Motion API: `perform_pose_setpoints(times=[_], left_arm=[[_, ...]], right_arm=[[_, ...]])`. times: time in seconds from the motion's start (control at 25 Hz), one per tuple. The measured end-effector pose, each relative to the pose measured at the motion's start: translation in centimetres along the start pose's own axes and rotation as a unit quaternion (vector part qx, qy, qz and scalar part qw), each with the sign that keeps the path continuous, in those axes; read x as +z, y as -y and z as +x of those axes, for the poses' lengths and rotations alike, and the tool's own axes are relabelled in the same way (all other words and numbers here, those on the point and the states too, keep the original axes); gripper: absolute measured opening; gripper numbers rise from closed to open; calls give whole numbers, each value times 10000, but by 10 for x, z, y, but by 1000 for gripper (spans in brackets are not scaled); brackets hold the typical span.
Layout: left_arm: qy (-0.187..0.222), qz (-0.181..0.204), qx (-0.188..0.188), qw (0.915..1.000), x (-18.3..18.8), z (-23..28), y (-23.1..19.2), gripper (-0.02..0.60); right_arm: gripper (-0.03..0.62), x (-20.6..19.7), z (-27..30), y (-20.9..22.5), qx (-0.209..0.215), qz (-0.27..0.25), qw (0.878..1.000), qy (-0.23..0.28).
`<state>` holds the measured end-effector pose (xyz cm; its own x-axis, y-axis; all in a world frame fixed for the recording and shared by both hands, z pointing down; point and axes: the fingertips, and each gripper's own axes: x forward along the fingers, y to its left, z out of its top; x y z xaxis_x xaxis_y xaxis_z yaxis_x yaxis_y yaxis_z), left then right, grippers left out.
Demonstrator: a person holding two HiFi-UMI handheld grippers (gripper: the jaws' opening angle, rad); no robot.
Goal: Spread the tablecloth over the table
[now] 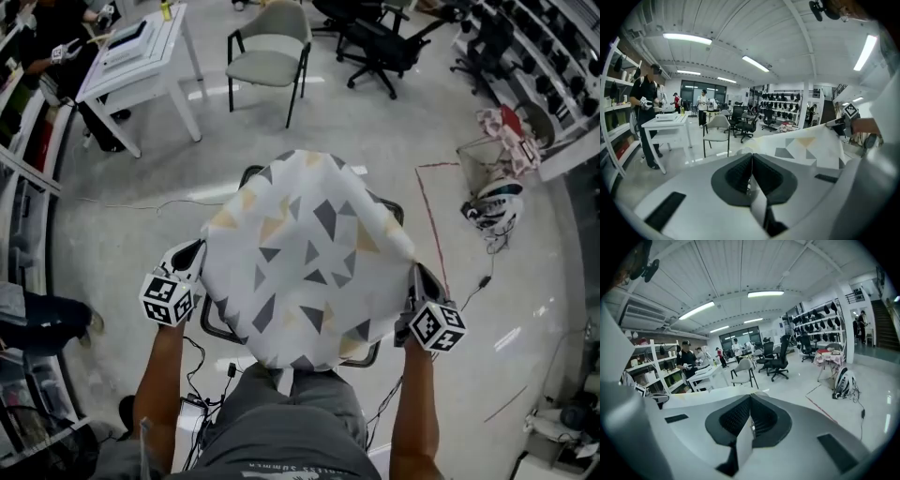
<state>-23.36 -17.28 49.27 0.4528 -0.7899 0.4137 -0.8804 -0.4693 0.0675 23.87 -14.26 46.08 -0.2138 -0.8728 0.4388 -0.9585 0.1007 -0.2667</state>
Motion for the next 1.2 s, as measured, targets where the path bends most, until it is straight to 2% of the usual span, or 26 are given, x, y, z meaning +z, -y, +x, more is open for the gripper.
perform_pose_setpoints(times=[0.2,0.32,0.44,0.52,0.64,0.72,0.8,0.88,0.96,1.04,1.2], left_arm=[[-777,-147,77,9968,-48,50,-14,0],[-1056,-340,278,9934,-64,71,-33,0],[-1089,-425,436,9922,-65,86,-45,0],[-1099,-289,552,9920,-70,90,-47,0],[-1197,-16,698,9904,-71,98,-47,0],[-1220,344,693,9895,-67,102,-35,0],[-1210,924,610,9865,-63,103,-12,0],[-1264,1607,550,9773,-59,110,3,0],[-1443,2048,634,9660,-63,120,-3,0],[-1653,1985,781,9629,-75,125,-27,2],[-2139,1505,855,9614,-102,150,-85,15]], right_arm=[[12,-57,58,37,-104,157,9960,-871],[12,-75,85,70,-309,413,9919,-1165],[14,-95,105,85,55,658,9831,-1705],[18,-133,108,75,505,485,9654,-2511],[23,-203,106,40,1247,206,9163,-3800],[26,-244,105,18,1550,-195,8892,-4300],[28,-274,109,10,1483,-670,8772,-4517],[28,-290,119,14,1178,-723,8789,-4566],[28,-292,129,26,829,-517,8893,-4467],[28,-286,134,44,502,-422,9019,-4270],[29,-253,140,100,-176,-380,9251,-3774]])
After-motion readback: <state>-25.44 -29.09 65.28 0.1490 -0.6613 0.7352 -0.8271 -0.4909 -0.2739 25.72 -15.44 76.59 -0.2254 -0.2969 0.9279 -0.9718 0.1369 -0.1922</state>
